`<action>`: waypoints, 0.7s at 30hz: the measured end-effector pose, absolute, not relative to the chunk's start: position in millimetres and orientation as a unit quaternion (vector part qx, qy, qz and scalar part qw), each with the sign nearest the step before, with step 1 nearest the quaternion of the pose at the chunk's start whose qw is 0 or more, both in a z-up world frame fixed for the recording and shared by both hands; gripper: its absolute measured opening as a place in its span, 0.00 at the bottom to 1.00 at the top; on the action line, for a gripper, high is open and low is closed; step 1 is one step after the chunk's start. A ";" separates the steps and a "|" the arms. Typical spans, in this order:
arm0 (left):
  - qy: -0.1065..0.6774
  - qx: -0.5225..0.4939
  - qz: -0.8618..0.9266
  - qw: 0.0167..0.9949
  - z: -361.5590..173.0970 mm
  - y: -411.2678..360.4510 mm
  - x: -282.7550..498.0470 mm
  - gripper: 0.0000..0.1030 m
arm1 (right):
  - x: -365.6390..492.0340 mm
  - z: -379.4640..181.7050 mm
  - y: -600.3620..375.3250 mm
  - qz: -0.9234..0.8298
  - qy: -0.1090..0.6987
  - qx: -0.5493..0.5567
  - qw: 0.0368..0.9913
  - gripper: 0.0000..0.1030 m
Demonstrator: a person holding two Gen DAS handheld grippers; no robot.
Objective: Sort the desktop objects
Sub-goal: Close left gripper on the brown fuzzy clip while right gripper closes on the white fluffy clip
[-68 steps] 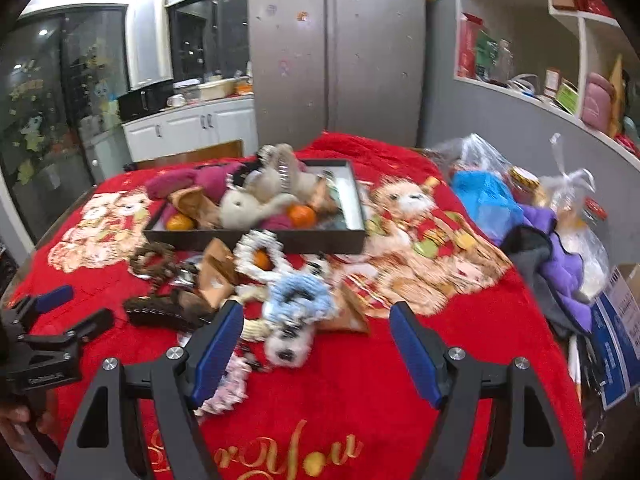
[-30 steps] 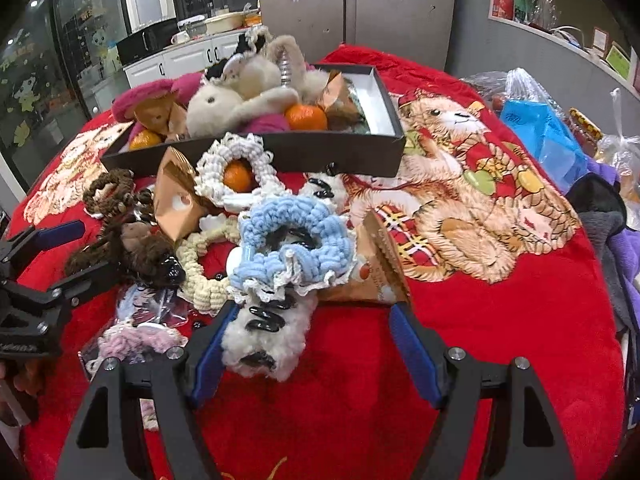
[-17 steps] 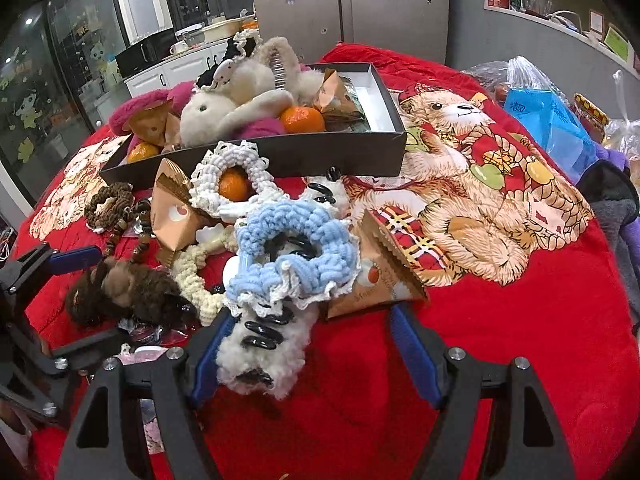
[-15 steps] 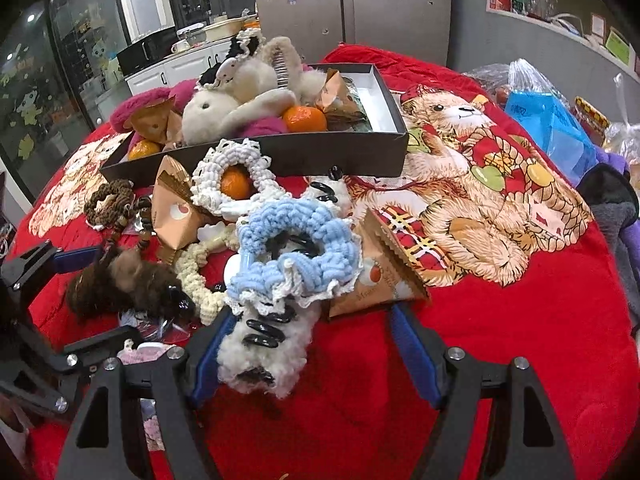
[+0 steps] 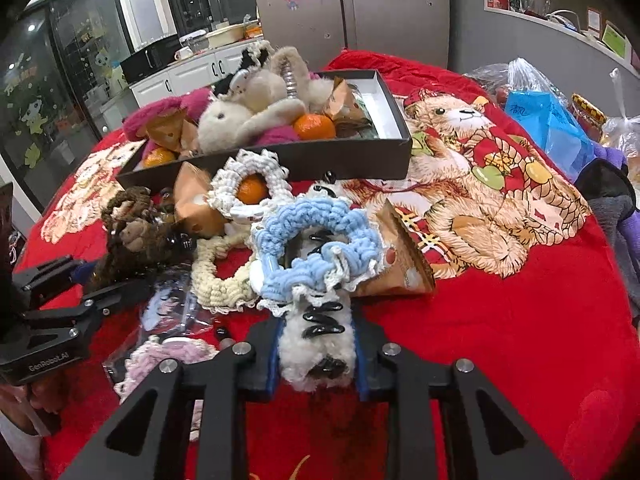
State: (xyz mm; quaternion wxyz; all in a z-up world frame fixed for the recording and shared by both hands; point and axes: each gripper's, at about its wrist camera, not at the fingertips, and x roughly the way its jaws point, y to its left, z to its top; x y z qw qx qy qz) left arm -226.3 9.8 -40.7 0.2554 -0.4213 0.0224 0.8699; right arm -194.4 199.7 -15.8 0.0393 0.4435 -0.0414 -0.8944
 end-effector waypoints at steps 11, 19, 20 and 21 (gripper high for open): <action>-0.007 -0.392 0.886 0.250 -9.3 -4.2 -201.7 0.32 | -179.0 12.8 193.8 -0.902 -0.078 0.417 0.076 0.26; -0.024 -0.373 0.894 0.248 7.9 -14.8 -188.5 0.32 | -169.5 30.5 203.1 -0.892 -0.173 0.393 0.140 0.26; -0.023 -0.369 0.896 0.244 10.0 -15.6 -186.3 0.32 | -169.0 31.1 204.6 -0.892 -0.179 0.392 0.138 0.26; -0.021 -0.367 0.898 0.243 11.5 -15.8 -185.2 0.32 | -168.1 32.0 205.3 -0.894 -0.175 0.393 0.124 0.26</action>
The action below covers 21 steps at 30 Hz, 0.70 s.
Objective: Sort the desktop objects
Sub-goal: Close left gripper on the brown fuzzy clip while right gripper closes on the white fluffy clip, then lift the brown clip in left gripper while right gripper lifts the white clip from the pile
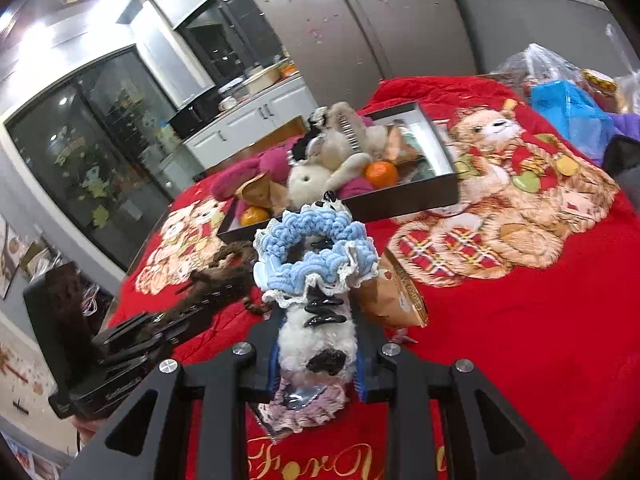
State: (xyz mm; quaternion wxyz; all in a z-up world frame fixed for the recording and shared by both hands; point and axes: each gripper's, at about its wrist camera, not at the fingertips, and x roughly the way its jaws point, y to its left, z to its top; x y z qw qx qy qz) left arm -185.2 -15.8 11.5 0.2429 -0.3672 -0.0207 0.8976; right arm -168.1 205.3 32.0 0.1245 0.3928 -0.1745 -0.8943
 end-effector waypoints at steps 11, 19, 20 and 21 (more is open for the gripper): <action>-0.010 -0.357 0.899 0.252 22.0 -8.4 -173.2 0.32 | -157.3 48.9 190.5 -0.922 -0.100 0.368 0.071 0.26; -0.012 -0.349 0.902 0.253 29.3 -7.0 -169.6 0.32 | -151.9 56.7 189.8 -0.931 -0.082 0.351 0.055 0.26; -0.014 -0.348 0.903 0.252 30.9 -7.1 -169.3 0.32 | -151.5 59.2 189.9 -0.931 -0.084 0.349 0.060 0.26; -0.017 -0.347 0.903 0.252 32.2 -7.2 -169.0 0.32 | -150.1 61.3 191.0 -0.931 -0.094 0.345 0.073 0.26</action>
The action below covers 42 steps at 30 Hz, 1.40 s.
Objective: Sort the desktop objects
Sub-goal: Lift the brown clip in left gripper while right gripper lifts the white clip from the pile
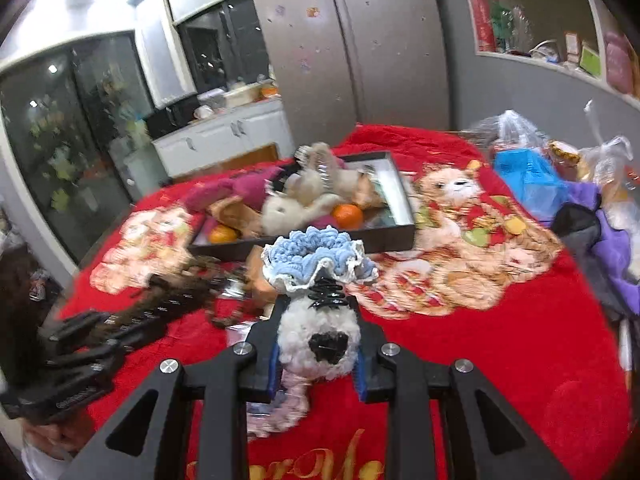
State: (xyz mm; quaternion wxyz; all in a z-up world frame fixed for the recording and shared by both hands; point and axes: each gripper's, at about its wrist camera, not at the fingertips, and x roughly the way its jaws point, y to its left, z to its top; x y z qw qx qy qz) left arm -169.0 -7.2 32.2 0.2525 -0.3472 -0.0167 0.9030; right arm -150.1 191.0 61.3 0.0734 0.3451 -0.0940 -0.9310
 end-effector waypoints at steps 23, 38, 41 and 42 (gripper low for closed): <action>-0.019 -0.339 0.905 0.258 42.4 -1.2 -155.6 0.32 | -138.1 69.6 164.6 -0.938 -0.036 0.332 0.094 0.26; -0.007 -0.352 0.892 0.285 34.2 12.8 -141.8 0.32 | -142.7 35.4 163.0 -0.913 -0.046 0.391 0.105 0.26; -0.011 -0.355 0.889 0.289 34.2 12.9 -137.3 0.32 | -144.6 35.9 161.4 -0.913 -0.046 0.392 0.105 0.26; -0.013 -0.355 0.888 0.291 34.3 12.1 -136.1 0.32 | -144.8 35.8 162.0 -0.913 -0.048 0.393 0.104 0.26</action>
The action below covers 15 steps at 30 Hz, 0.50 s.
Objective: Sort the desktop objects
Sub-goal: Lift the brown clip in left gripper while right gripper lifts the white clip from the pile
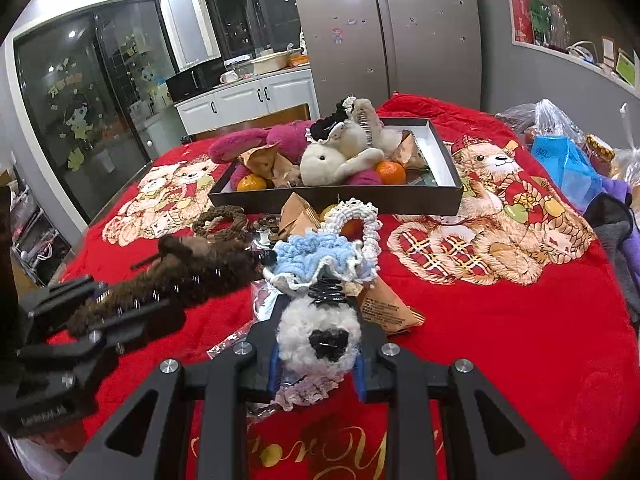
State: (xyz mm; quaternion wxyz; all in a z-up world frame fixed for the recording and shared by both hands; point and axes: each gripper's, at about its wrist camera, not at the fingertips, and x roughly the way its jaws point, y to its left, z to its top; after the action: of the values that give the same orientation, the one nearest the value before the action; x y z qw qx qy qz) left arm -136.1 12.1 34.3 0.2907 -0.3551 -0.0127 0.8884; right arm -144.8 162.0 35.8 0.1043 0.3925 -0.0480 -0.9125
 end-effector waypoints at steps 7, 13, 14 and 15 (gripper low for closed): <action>-0.011 -0.357 0.885 0.299 37.7 8.0 -129.3 0.32 | -149.5 34.2 163.8 -0.912 -0.050 0.395 0.098 0.26; 0.008 -0.370 0.880 0.298 30.8 17.6 -127.9 0.32 | -150.8 32.6 162.2 -0.911 -0.050 0.397 0.102 0.26; 0.004 -0.371 0.880 0.297 30.2 17.2 -129.2 0.32 | -150.3 32.7 161.1 -0.910 -0.050 0.397 0.104 0.26; -0.001 -0.371 0.880 0.297 30.1 16.4 -130.6 0.32 | -149.6 33.2 159.1 -0.911 -0.046 0.396 0.103 0.26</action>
State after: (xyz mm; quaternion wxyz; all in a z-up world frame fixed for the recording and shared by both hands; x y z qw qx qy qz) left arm -130.6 16.4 30.1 0.2965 -0.3709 -0.0007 0.8801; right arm -149.6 159.1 33.2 0.1032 0.3962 -0.0460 -0.9112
